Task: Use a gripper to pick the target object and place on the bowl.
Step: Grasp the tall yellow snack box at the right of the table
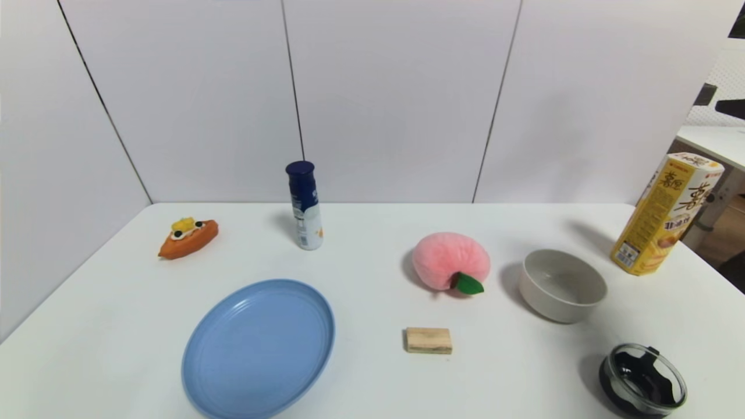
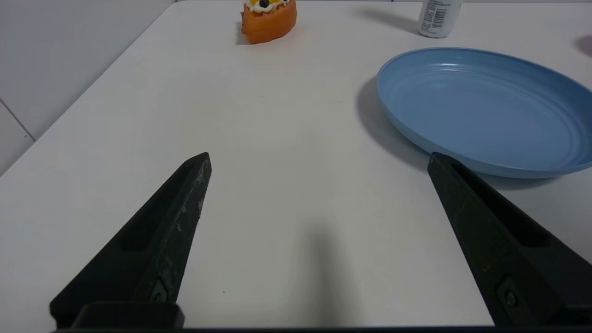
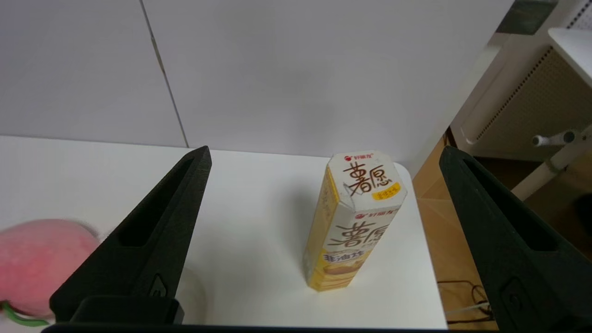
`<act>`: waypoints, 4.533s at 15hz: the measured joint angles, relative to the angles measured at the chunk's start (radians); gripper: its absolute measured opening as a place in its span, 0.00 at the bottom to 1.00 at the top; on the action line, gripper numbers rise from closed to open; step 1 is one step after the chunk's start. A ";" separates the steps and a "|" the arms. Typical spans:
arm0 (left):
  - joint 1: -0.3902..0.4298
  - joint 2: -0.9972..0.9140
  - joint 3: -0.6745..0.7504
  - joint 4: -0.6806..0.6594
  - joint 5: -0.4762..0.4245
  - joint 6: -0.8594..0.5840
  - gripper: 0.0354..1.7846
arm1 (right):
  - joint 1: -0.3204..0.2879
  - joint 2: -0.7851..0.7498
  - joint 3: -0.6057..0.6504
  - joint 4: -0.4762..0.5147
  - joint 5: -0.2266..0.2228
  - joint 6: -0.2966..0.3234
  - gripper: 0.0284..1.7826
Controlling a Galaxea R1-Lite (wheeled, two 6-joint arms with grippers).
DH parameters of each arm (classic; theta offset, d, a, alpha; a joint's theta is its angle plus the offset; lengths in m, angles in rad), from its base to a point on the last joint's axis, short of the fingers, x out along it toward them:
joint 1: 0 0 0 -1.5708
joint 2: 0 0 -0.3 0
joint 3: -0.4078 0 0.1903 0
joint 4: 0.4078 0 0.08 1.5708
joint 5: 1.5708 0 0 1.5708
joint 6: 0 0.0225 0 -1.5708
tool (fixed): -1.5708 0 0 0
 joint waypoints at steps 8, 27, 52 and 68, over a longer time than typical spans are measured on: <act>0.000 0.000 0.000 0.000 0.000 0.000 0.94 | -0.026 0.141 0.244 -0.470 0.043 -0.014 0.96; 0.000 0.000 0.000 0.000 0.000 0.000 0.94 | -0.063 0.393 0.206 -0.584 0.076 0.094 0.96; 0.000 0.000 0.000 0.000 0.000 0.000 0.94 | -0.039 0.529 0.198 -0.588 0.116 0.070 0.96; 0.000 0.000 0.000 0.001 0.000 0.000 0.94 | -0.046 0.467 0.206 -0.550 0.113 0.078 0.61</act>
